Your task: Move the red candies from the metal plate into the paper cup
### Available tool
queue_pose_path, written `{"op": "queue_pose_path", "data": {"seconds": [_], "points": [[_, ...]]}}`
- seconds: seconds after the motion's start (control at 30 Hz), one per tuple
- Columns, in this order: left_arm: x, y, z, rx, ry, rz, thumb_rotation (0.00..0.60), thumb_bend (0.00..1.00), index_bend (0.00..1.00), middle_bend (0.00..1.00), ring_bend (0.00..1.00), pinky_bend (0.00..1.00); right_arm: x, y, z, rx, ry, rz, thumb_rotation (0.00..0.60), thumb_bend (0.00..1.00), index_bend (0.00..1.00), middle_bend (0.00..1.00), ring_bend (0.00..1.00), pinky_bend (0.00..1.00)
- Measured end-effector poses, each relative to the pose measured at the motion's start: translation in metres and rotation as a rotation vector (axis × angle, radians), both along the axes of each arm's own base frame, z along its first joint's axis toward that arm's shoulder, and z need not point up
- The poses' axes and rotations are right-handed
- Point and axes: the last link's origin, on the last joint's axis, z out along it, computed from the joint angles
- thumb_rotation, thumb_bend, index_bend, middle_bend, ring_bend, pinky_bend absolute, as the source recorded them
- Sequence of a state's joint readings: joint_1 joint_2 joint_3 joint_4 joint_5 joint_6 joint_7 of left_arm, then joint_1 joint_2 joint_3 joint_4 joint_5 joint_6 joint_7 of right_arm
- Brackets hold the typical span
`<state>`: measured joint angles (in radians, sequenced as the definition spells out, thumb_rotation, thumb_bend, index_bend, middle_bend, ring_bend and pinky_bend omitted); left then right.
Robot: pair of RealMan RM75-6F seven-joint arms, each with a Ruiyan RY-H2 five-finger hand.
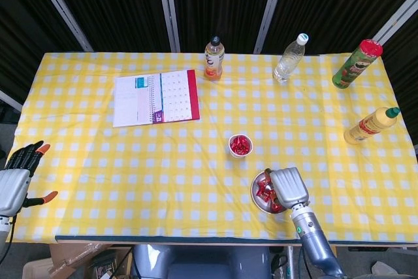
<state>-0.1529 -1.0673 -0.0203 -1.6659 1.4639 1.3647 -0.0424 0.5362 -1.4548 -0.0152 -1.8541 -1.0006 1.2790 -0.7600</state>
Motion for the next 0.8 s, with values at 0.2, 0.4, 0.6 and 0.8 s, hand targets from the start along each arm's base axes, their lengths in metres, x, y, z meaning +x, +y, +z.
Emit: {"op": "queue_pose_path", "data": {"seconds": [0.2, 0.4, 0.6, 0.8], "points": [[0.001, 0.001, 0.000, -0.002, 0.000, 0.001, 0.600, 0.00, 0.00, 0.00, 0.00, 0.00, -0.008, 0.007, 0.000, 0.038, 0.021, -0.015, 0.600, 0.27, 0.43, 0.82, 0.88, 0.95], [0.003, 0.000, -0.001, -0.003, 0.001, 0.000, 0.600, 0.00, 0.00, 0.00, 0.00, 0.00, -0.019, 0.011, -0.006, 0.050, 0.036, -0.036, 0.600, 0.27, 0.42, 0.82, 0.88, 0.95], [0.002, 0.000, -0.001, -0.002, -0.001, 0.005, 0.600, 0.00, 0.00, 0.00, 0.00, 0.00, -0.025, 0.014, -0.010, 0.055, 0.039, -0.044, 0.600, 0.25, 0.42, 0.82, 0.88, 0.95], [0.001, 0.000, 0.000, -0.003, -0.003, 0.006, 0.600, 0.00, 0.00, 0.00, 0.00, 0.00, -0.025, 0.018, -0.013, 0.064, 0.029, -0.046, 0.600, 0.25, 0.42, 0.82, 0.88, 0.95]]}}
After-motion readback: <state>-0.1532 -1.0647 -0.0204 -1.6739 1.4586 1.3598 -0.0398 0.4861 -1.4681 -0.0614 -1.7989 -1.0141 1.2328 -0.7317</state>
